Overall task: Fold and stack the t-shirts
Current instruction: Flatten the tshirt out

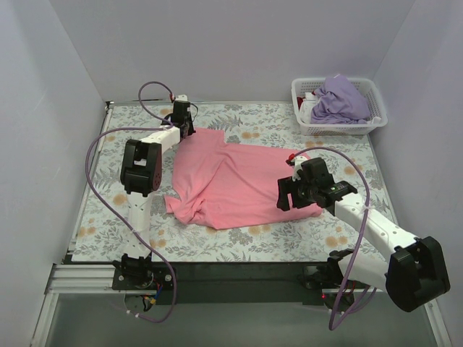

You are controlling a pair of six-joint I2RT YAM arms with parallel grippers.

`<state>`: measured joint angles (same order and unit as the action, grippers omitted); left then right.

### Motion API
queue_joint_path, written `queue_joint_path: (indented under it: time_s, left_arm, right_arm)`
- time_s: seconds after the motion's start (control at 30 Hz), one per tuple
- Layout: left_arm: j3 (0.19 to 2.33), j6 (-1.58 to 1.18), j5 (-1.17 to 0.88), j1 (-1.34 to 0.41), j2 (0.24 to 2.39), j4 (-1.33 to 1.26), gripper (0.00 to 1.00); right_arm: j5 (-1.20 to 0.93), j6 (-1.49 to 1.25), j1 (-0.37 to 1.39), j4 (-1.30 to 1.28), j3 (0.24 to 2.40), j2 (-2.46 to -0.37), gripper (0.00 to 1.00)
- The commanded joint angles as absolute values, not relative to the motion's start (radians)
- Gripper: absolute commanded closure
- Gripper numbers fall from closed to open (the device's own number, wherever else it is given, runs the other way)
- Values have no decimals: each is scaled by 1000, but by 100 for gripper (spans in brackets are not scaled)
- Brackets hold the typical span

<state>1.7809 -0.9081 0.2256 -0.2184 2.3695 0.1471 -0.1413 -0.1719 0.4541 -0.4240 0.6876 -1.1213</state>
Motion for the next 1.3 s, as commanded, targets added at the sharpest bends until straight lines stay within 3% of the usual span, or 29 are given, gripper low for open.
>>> queue_joint_path:
  time_s: [0.0, 0.2, 0.37, 0.53, 0.77, 0.93, 1.27]
  left_arm:
    - [1733, -904, 187, -218, 2381, 213, 100]
    - [1645, -908, 218, -218, 2283, 210, 100]
    - [1528, -914, 261, -216, 2065, 207, 100]
    - [1411, -936, 302, -218, 1870, 256, 100]
    - [1200, -1015, 315, -218, 1648, 342, 100]
    - [1082, -1046, 311, -218, 1522, 295, 100]
    - [1072, -1039, 344, -218, 1543, 259, 100]
  right_arm:
    - [-83, -146, 460, -391, 701, -1131, 20]
    - [132, -141, 448, -391, 765, -1189, 20]
    - [233, -146, 353, -364, 883, -1304, 21]
    - [187, -161, 232, -252, 936, -1399, 28]
    - [198, -3, 213, -52, 951, -1532, 32]
    - [132, 107, 215, -9, 1017, -1644, 40]
    - [46, 186, 229, 14, 1147, -1792, 52]
